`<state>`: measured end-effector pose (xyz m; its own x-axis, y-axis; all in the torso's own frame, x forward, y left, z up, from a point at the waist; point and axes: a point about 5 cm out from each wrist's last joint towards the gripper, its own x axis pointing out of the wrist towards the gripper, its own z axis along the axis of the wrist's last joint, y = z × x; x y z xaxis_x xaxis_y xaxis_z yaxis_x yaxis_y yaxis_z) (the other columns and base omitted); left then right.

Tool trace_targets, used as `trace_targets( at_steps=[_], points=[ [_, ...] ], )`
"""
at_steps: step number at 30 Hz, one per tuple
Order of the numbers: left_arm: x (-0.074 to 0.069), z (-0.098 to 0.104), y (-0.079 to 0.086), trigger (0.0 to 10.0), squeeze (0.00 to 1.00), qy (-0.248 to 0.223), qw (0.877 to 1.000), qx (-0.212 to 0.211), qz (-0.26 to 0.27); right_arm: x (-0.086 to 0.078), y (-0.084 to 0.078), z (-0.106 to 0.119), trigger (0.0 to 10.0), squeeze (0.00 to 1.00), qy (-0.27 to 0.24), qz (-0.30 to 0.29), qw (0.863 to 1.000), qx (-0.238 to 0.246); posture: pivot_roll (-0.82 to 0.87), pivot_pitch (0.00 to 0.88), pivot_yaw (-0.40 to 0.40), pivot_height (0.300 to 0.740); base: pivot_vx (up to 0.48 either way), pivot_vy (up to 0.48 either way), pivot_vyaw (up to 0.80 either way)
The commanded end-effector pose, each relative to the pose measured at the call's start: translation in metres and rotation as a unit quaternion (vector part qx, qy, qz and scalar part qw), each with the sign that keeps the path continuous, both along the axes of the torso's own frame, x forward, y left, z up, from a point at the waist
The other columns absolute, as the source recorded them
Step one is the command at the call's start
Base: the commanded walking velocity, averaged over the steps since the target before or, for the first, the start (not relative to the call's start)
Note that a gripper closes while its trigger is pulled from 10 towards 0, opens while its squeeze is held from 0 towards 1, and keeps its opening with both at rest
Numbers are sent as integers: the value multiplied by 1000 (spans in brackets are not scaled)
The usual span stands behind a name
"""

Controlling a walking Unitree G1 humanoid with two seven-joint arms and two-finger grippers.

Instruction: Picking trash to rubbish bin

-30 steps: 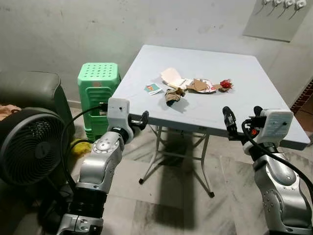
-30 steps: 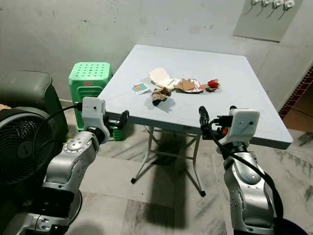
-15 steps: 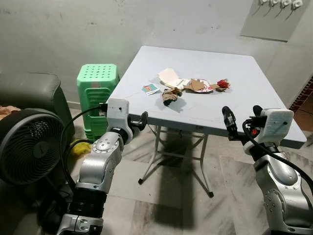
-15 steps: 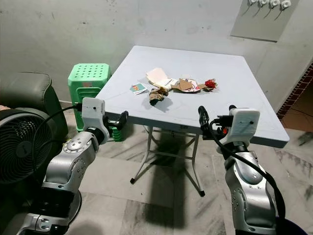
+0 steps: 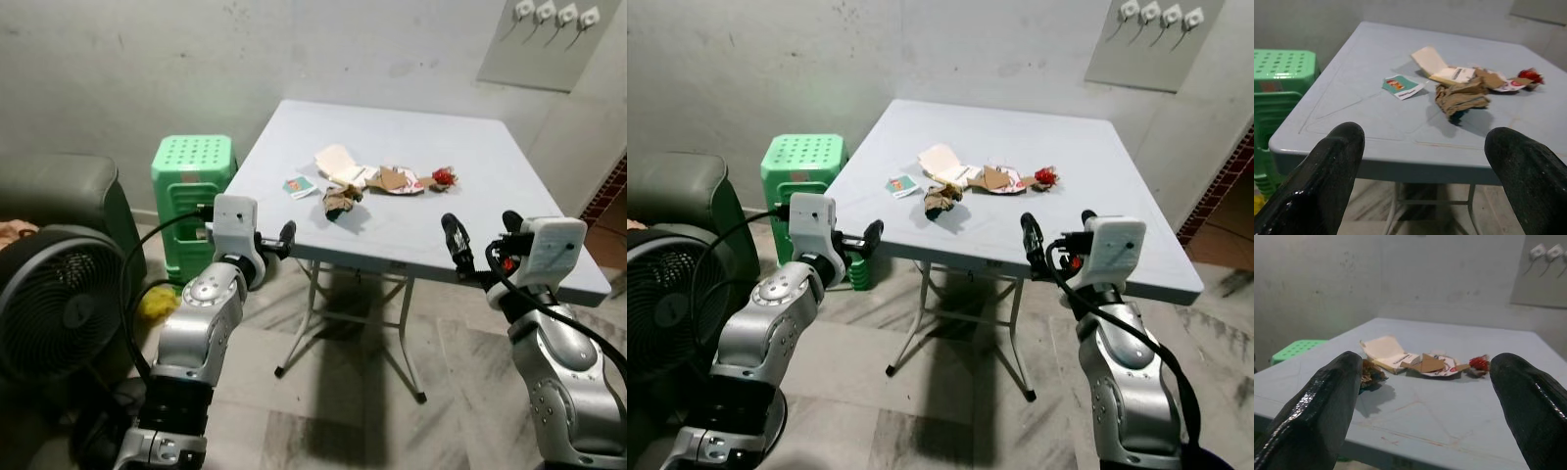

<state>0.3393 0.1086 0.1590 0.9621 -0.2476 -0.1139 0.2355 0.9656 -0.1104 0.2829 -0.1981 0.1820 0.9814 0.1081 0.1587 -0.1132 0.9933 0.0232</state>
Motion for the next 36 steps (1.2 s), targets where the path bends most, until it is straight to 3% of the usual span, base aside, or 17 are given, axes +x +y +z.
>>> trace_targets(
  at_steps=[1, 13, 21, 26, 34, 36],
  points=[
    [2, 9, -3, 10000, 0, -17, 1000, -1, -7, -1, 1, 4, 10000, 0, -7, 8, 1000, -3, -69, 25, -42, 740, 424, 0, 0],
    [2, 9, -4, 10000, 0, -18, 1000, 10, -2, -2, 2, 3, 10000, 0, -5, 13, 1000, -4, -70, 26, -43, 740, 421, 0, 0],
    [1, 10, -6, 10000, 0, -27, 999, 22, -3, -2, 4, 3, 10000, 0, 0, 23, 1000, -4, -68, 26, -45, 740, 0, 0, 0],
    [-2, 13, -9, 10000, 0, -49, 997, 48, -34, -2, 4, 3, 10000, 0, 3, 29, 1000, -3, -67, 31, -46, 740, 0, 0, 0],
    [-8, 4, -14, 10000, 0, -38, 993, 79, -84, -2, 1, 2, 10000, 0, 17, 36, 999, -3, -75, 52, -47, 740, 0, 0, 0],
    [-9, 2, -15, 10000, 0, -38, 991, 88, -94, -3, 3, 0, 10000, 0, 25, 65, 998, -7, -77, 62, -47, 740, 0, 0, 0]
  ],
)
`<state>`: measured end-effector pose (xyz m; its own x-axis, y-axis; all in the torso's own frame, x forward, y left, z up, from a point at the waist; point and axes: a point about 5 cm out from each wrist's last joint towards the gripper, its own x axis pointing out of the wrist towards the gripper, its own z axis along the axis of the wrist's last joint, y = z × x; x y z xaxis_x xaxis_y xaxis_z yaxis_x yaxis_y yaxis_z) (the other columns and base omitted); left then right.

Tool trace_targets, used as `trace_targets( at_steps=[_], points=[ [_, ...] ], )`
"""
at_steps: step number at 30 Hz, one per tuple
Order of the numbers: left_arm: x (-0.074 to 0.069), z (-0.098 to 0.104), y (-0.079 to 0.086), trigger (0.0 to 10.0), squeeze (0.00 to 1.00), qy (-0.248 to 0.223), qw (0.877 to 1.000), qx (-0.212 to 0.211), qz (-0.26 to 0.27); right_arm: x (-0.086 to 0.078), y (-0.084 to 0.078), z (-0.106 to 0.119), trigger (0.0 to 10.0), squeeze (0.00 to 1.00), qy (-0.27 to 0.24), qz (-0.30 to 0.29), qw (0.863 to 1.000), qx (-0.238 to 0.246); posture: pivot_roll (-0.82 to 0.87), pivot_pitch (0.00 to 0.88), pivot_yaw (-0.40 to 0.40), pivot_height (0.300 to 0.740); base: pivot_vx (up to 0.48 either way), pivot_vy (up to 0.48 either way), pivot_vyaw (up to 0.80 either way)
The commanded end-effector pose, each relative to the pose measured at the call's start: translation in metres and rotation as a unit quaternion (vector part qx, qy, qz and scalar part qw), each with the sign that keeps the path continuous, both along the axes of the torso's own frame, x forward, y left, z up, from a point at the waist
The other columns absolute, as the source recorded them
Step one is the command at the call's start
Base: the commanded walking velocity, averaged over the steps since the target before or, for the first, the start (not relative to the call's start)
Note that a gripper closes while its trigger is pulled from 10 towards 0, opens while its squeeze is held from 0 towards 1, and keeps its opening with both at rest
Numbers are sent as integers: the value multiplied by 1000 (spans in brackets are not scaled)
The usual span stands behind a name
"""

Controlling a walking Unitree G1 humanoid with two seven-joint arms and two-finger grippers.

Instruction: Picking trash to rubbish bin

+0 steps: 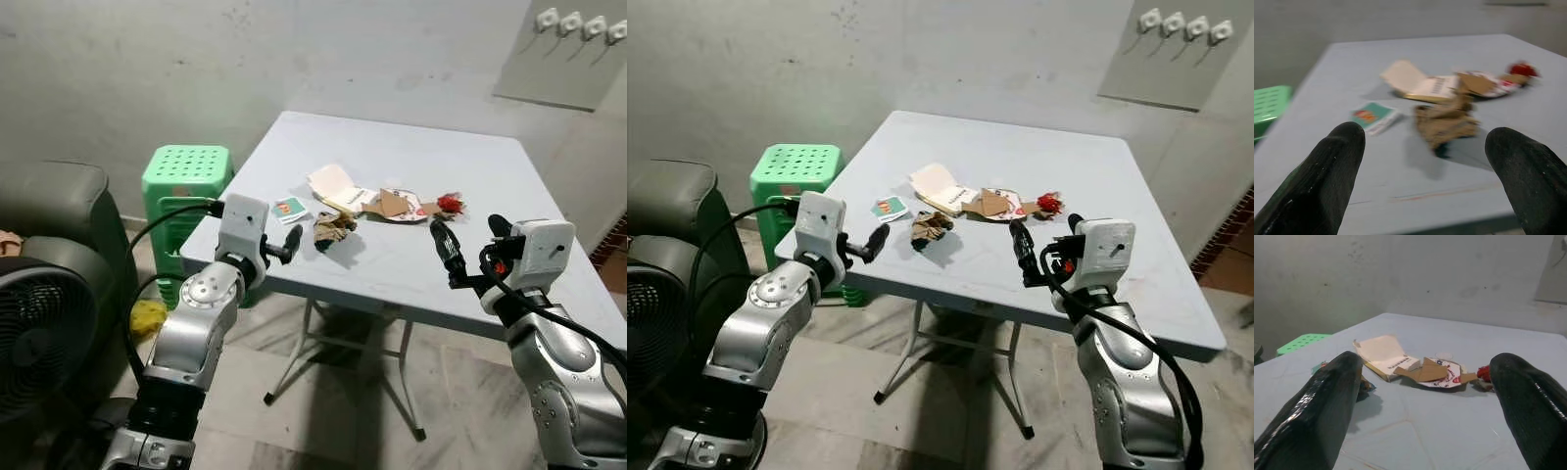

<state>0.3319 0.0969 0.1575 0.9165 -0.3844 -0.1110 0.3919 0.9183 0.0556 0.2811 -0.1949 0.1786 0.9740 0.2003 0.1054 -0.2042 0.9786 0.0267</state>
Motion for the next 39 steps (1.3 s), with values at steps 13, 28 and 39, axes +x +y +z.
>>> trace_targets(
  at_steps=[13, 28, 39],
  points=[
    [-6, -7, -7, 10000, 0, -4, 997, 53, -55, -12, 26, -7, 10000, 0, 39, 212, 976, -16, -74, 124, -55, 740, 0, 0, 0],
    [15, -7, -25, 10000, 0, -29, 982, 107, -150, -8, 30, 1, 10000, 0, 33, 232, 972, -17, -84, 181, -41, 740, 0, 0, 0],
    [36, 9, -29, 10000, 0, -56, 969, 144, -191, -17, 25, 12, 10000, 0, 20, 219, 976, -7, -102, 234, -22, 740, 0, 0, 0]
  ],
)
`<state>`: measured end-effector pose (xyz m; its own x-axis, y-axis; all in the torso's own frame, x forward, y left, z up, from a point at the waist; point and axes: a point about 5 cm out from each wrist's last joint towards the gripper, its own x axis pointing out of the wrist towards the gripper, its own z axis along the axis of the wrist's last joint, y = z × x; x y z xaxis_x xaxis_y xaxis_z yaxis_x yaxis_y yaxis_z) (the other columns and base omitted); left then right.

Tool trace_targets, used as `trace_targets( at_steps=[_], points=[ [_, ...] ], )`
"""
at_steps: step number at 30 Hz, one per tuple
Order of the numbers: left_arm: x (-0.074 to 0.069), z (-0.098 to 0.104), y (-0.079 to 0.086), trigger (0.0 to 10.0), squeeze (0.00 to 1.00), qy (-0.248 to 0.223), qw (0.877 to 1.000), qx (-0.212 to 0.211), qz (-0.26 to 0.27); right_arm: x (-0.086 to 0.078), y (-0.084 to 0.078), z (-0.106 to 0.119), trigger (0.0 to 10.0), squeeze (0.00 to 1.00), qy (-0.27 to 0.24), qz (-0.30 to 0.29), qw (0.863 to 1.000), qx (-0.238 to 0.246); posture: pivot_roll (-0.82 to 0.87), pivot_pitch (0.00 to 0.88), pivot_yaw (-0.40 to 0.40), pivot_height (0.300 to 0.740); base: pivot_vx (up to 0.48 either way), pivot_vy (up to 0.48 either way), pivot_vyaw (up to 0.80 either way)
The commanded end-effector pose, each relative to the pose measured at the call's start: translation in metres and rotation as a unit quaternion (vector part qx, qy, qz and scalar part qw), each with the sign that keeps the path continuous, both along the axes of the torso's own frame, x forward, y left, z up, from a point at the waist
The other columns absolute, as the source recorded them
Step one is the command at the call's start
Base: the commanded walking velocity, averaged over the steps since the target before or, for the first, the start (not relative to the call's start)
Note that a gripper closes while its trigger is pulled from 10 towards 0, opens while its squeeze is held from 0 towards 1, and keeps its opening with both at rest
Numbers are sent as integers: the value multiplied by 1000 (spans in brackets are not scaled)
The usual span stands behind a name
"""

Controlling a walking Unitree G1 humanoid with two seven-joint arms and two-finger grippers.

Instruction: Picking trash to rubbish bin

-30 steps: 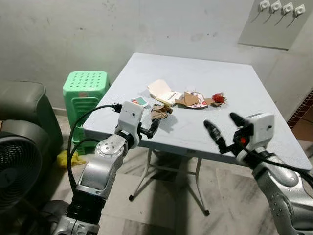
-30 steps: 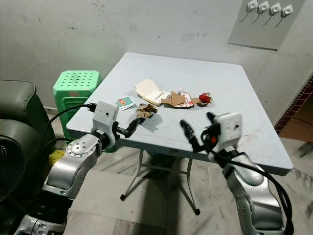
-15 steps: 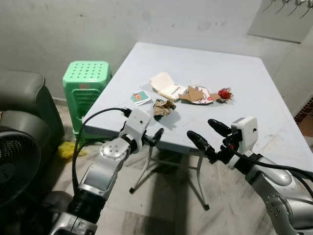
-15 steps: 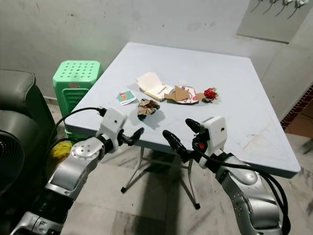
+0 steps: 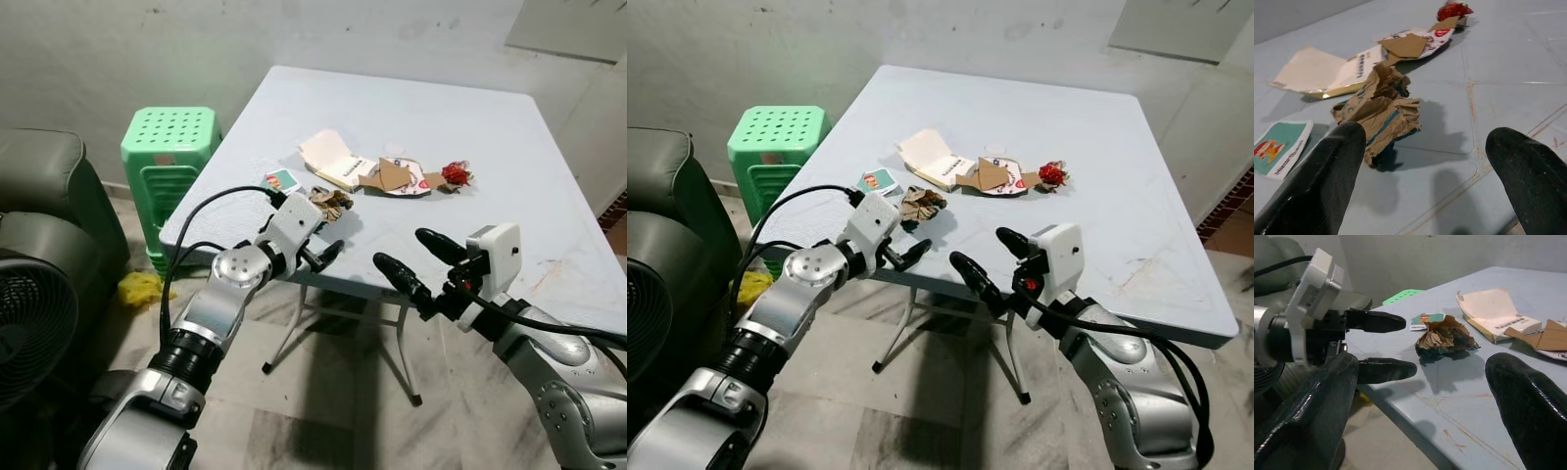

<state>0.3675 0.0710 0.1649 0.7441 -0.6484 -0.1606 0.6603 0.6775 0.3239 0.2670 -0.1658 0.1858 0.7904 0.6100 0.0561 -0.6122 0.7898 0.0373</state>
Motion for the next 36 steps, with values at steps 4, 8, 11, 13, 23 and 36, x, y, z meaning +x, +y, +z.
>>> trace_targets(
  at_steps=[4, 8, 11, 13, 23, 36],
  points=[
    [4, 1, -5, 10000, 0, -9, 999, 24, -25, -6, -6, 8, 10000, 0, -5, -9, 1000, 2, -106, 260, -22, 740, 0, 0, 0],
    [12, 2, -4, 10000, 0, -9, 999, 28, -15, -7, -8, 11, 10000, 0, -5, -14, 1000, 4, -111, 278, -23, 740, 0, 0, 0],
    [19, 5, -1, 10000, 0, -12, 999, 29, 1, -8, -8, 13, 10000, 0, -4, -17, 1000, 4, -118, 296, -23, 740, 0, 0, 0],
    [22, 10, -2, 10000, 0, -22, 999, 37, 4, -9, -8, 13, 10000, 0, -3, -17, 1000, 5, -120, 298, -21, 740, 0, 0, 0],
    [29, 45, -5, 10000, 0, -65, 997, 19, -29, -9, -12, 15, 10000, 0, -1, -26, 1000, 1, -120, 300, -15, 740, 0, 0, 0],
    [25, 83, 3, 10000, 0, -117, 989, -21, -82, -4, -15, 18, 10000, 0, -7, -28, 1000, 2, -113, 287, -20, 740, 0, 0, 0]
  ],
)
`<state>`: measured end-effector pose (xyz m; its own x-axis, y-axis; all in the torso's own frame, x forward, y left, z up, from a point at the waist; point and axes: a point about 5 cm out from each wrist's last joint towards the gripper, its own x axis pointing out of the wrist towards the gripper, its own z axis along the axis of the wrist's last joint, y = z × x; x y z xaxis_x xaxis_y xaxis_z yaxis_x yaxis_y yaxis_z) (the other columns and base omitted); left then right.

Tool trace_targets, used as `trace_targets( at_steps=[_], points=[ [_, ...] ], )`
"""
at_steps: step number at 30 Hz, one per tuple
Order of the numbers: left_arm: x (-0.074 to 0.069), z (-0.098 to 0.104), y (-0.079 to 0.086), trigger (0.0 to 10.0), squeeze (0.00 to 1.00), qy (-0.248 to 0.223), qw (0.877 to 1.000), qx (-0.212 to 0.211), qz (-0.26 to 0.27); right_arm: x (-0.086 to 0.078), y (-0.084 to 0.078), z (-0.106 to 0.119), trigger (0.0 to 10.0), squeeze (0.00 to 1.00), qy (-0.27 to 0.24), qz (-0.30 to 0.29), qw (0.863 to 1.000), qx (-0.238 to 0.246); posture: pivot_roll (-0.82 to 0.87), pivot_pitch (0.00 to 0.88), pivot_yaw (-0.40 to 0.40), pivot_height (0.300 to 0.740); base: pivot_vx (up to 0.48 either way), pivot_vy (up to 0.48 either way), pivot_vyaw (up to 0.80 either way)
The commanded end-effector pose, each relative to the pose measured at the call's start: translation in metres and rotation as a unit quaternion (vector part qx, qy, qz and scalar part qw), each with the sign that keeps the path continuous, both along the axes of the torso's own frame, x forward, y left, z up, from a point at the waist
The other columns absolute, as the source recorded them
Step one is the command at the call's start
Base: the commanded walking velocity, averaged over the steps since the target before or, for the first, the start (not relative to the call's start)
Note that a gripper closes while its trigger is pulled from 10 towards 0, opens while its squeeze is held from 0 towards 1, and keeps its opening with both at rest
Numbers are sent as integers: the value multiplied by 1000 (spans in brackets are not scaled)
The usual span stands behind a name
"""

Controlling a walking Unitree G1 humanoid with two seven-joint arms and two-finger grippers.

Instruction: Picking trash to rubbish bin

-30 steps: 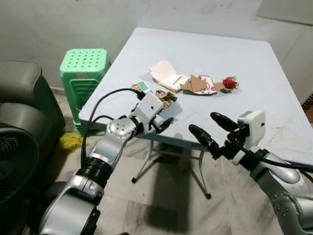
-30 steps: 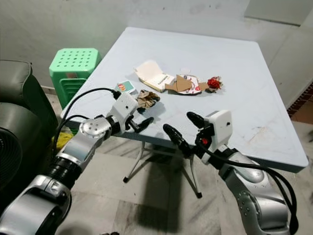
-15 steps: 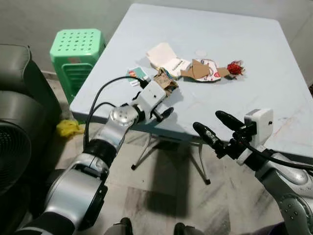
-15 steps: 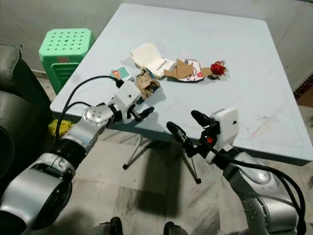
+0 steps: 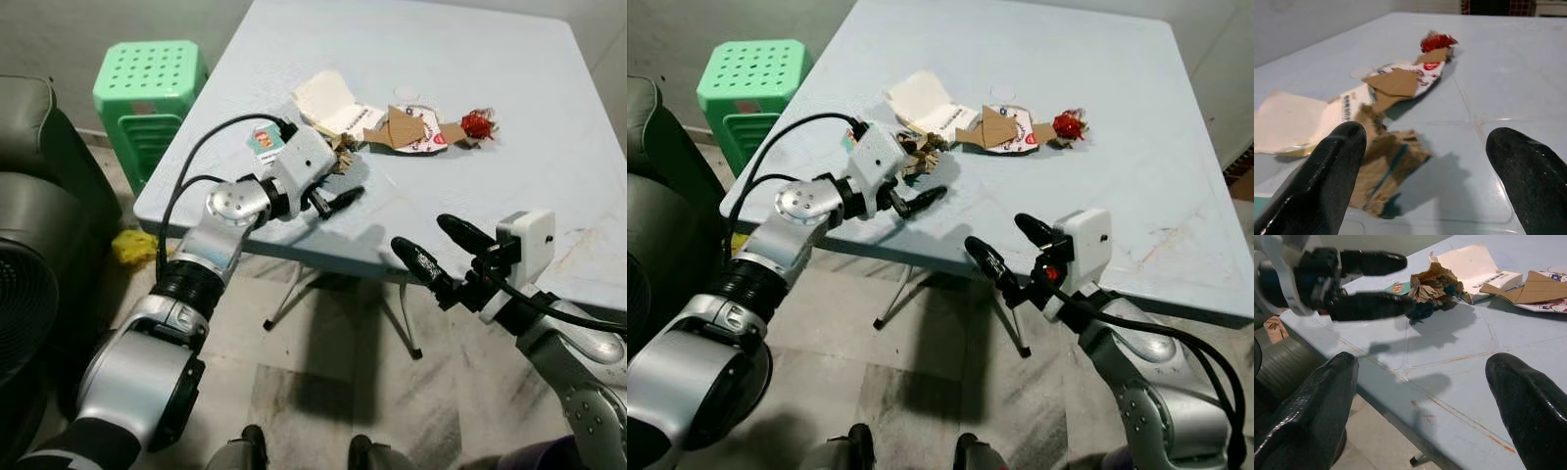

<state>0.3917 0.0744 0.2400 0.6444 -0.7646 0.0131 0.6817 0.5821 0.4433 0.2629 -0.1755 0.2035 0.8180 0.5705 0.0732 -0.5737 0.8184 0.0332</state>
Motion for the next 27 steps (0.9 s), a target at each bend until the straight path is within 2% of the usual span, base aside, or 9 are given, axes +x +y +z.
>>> trace_targets(
  at_steps=[1, 4, 9, 18, 27],
  points=[
    [3, 11, 4, 10000, 0, -19, 1000, -4, 14, 0, -5, 1, 10000, 0, 1, -4, 1000, -2, -113, 285, -21, 740, 0, 0, 0],
    [10, 13, 11, 10000, 0, -21, 998, -8, 57, -1, -4, 2, 10000, 0, -1, -3, 1000, -2, -116, 285, -23, 740, 0, 0, 0],
    [15, 5, 16, 10000, 0, -14, 995, -8, 96, 0, -4, 2, 10000, 0, -2, -4, 1000, -1, -121, 284, -26, 740, 0, 0, 0],
    [15, 0, 0, 10000, 0, -3, 996, -22, 92, 1, -5, 4, 10000, 0, -4, -9, 1000, 1, -136, 290, -23, 740, 0, 0, 0],
    [14, -1, -12, 10000, 0, -8, 997, -7, 80, -1, -9, 5, 10000, 0, -6, -20, 1000, 1, -152, 303, -13, 740, 0, 0, 0]
  ],
)
